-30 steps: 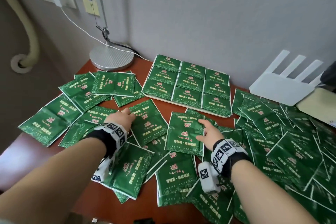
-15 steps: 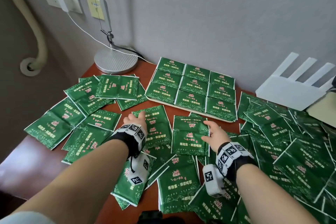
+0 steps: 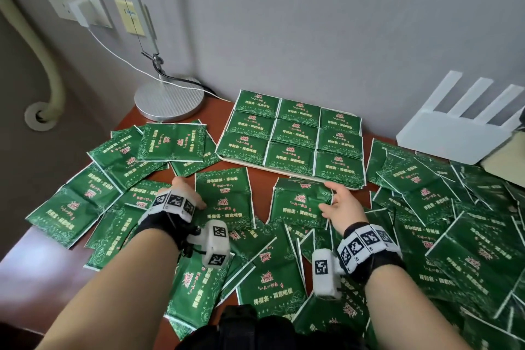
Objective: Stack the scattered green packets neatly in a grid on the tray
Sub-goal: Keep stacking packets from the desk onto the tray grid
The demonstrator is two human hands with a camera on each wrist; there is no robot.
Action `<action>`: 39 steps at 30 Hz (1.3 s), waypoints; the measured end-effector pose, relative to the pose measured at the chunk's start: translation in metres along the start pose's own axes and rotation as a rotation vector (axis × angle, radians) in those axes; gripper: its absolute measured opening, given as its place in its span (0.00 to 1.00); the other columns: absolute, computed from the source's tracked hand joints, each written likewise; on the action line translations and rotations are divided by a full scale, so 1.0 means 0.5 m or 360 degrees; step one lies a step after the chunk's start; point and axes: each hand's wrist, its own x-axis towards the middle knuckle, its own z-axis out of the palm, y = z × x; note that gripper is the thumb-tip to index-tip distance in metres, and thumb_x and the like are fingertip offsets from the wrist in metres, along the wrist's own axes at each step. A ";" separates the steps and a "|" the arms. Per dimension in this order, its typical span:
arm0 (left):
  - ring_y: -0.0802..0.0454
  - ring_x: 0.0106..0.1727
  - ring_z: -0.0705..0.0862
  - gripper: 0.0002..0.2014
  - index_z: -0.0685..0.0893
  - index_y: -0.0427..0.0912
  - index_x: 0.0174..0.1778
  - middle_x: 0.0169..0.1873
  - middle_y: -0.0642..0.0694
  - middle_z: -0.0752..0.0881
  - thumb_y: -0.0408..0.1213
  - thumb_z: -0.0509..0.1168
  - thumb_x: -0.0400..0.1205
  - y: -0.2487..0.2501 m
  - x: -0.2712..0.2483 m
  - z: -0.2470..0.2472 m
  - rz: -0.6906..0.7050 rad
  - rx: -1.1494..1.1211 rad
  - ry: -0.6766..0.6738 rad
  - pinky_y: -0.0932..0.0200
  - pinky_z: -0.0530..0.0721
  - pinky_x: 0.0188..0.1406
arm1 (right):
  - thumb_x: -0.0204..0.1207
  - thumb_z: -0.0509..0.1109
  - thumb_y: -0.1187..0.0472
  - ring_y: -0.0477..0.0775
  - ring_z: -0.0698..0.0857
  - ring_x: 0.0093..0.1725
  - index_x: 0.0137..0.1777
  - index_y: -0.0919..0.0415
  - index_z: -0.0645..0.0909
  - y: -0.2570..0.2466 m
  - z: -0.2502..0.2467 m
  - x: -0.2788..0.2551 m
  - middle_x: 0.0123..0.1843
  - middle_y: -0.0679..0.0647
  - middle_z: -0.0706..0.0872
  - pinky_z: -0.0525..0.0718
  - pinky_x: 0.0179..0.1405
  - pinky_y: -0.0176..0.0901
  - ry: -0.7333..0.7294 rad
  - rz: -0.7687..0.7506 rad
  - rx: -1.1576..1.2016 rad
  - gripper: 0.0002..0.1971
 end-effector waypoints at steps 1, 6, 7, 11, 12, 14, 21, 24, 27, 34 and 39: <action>0.38 0.63 0.78 0.40 0.63 0.38 0.75 0.66 0.36 0.75 0.33 0.76 0.69 0.004 -0.018 -0.013 0.0015 -0.0040 -0.0018 0.44 0.80 0.62 | 0.78 0.66 0.66 0.63 0.88 0.45 0.73 0.51 0.68 0.001 0.000 0.000 0.45 0.54 0.79 0.82 0.37 0.46 0.0016 -0.0009 0.0020 0.25; 0.42 0.58 0.84 0.29 0.71 0.42 0.73 0.62 0.40 0.82 0.31 0.70 0.76 0.002 -0.032 -0.042 0.0246 -0.0248 -0.0109 0.49 0.83 0.58 | 0.77 0.66 0.67 0.55 0.79 0.39 0.70 0.52 0.73 0.001 0.003 -0.012 0.46 0.54 0.77 0.77 0.40 0.40 0.0058 -0.0038 0.0082 0.22; 0.44 0.53 0.86 0.28 0.71 0.44 0.73 0.61 0.41 0.82 0.31 0.70 0.76 0.002 -0.035 -0.046 0.0274 -0.0340 -0.0115 0.50 0.85 0.53 | 0.77 0.66 0.66 0.55 0.80 0.41 0.70 0.52 0.74 0.001 0.004 -0.016 0.49 0.54 0.78 0.76 0.43 0.39 0.0055 -0.0041 0.0079 0.21; 0.52 0.39 0.84 0.31 0.69 0.48 0.74 0.56 0.44 0.84 0.28 0.68 0.76 0.001 -0.049 -0.048 0.0442 -0.0475 -0.0060 0.56 0.86 0.37 | 0.77 0.67 0.65 0.55 0.81 0.45 0.65 0.55 0.78 0.007 0.005 -0.031 0.57 0.57 0.83 0.75 0.46 0.39 0.0069 -0.0062 0.0079 0.16; 0.50 0.42 0.86 0.32 0.68 0.48 0.75 0.54 0.44 0.86 0.26 0.68 0.76 -0.002 -0.051 -0.046 0.0480 -0.0507 -0.0074 0.54 0.87 0.41 | 0.77 0.67 0.64 0.55 0.80 0.45 0.63 0.55 0.79 0.008 0.003 -0.035 0.57 0.57 0.82 0.75 0.45 0.39 0.0079 -0.0059 0.0069 0.14; 0.54 0.39 0.84 0.34 0.68 0.52 0.75 0.49 0.46 0.87 0.25 0.68 0.75 -0.010 -0.057 -0.041 0.0560 -0.0439 -0.0113 0.61 0.84 0.34 | 0.77 0.67 0.63 0.52 0.77 0.46 0.59 0.55 0.80 0.011 -0.001 -0.043 0.59 0.56 0.79 0.72 0.47 0.38 0.0103 -0.0047 0.0033 0.11; 0.61 0.35 0.78 0.18 0.79 0.46 0.66 0.54 0.47 0.84 0.32 0.64 0.80 -0.028 -0.076 -0.001 0.0665 -0.0030 -0.0126 0.71 0.76 0.27 | 0.76 0.69 0.63 0.54 0.75 0.59 0.50 0.58 0.82 0.009 -0.015 -0.067 0.64 0.57 0.73 0.66 0.64 0.36 0.0227 -0.0093 0.0055 0.05; 0.57 0.33 0.78 0.15 0.80 0.42 0.64 0.50 0.46 0.84 0.38 0.62 0.82 -0.033 -0.069 0.001 0.0619 -0.0019 -0.0005 0.68 0.76 0.27 | 0.76 0.68 0.64 0.56 0.75 0.67 0.49 0.58 0.78 0.009 -0.017 -0.070 0.67 0.55 0.75 0.66 0.71 0.43 0.0220 -0.0162 0.0096 0.03; 0.57 0.30 0.78 0.15 0.78 0.41 0.66 0.45 0.46 0.82 0.39 0.60 0.84 -0.033 -0.062 -0.001 0.0566 -0.0050 0.0013 0.66 0.76 0.24 | 0.78 0.66 0.65 0.56 0.82 0.54 0.55 0.54 0.72 0.015 -0.016 -0.066 0.66 0.54 0.79 0.80 0.61 0.52 0.0135 -0.0106 0.0152 0.09; 0.52 0.40 0.84 0.20 0.74 0.39 0.68 0.48 0.43 0.83 0.31 0.66 0.79 -0.021 -0.053 0.011 0.0506 -0.0159 -0.0138 0.56 0.87 0.44 | 0.79 0.66 0.58 0.52 0.78 0.48 0.66 0.57 0.75 0.018 -0.013 -0.052 0.67 0.54 0.79 0.76 0.50 0.41 -0.0041 -0.0055 -0.0165 0.16; 0.47 0.52 0.85 0.28 0.71 0.39 0.68 0.56 0.41 0.84 0.31 0.72 0.73 -0.032 -0.037 0.029 0.0408 -0.0180 -0.0088 0.50 0.85 0.54 | 0.77 0.67 0.59 0.49 0.77 0.34 0.63 0.58 0.75 0.034 -0.007 -0.045 0.43 0.51 0.80 0.75 0.33 0.39 -0.0028 0.0046 -0.0108 0.15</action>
